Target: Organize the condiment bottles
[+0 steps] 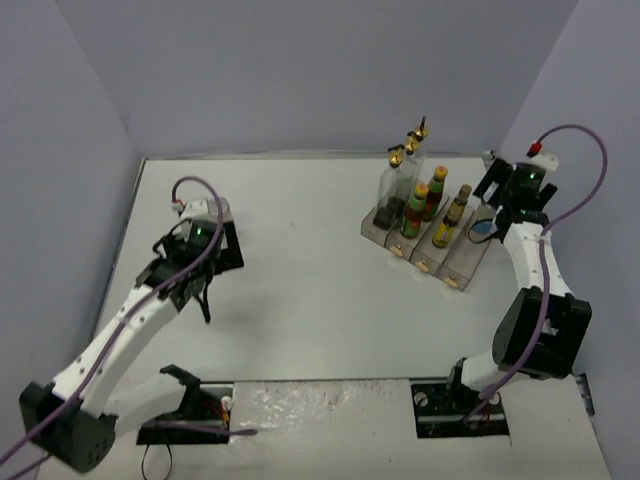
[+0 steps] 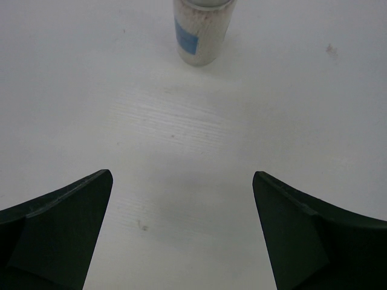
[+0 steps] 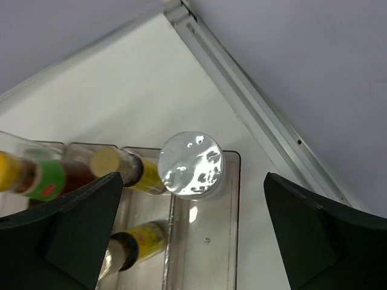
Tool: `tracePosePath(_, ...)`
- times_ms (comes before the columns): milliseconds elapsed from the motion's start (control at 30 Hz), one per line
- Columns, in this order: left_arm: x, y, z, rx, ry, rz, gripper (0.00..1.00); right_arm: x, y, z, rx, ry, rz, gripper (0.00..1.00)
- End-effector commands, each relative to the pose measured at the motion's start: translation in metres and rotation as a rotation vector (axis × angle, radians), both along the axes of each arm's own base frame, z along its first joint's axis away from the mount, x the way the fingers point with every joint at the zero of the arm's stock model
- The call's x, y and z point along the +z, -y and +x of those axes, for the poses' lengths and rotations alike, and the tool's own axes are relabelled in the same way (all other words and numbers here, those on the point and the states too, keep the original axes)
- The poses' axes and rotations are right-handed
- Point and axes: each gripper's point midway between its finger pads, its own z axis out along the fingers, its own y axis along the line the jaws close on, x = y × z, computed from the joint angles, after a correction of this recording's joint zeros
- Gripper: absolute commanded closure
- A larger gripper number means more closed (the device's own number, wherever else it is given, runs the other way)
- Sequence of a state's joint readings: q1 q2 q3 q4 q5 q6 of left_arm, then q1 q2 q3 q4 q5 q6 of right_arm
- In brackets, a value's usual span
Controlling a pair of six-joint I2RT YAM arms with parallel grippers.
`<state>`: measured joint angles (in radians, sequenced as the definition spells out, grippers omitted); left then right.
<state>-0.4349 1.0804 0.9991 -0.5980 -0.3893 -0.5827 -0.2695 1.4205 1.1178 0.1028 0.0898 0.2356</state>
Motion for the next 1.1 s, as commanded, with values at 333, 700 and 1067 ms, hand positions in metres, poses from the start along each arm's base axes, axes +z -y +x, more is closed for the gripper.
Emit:
tracePosePath(333,0.024,-0.014,0.168,0.078,0.080,0.049,0.00,0.129,-0.099,-0.045,0.208,0.348,0.133,0.00)
tracePosePath(700,-0.012,-0.009,0.178,0.059,-0.033,0.076,0.23,0.112,-0.146,-0.063,0.416,0.294,0.070,0.00)
tracePosePath(1067,-0.010,0.022,0.157,-0.105,-0.036,0.019,0.79,0.103,-0.170,-0.082,0.521,0.255,0.042,0.00)
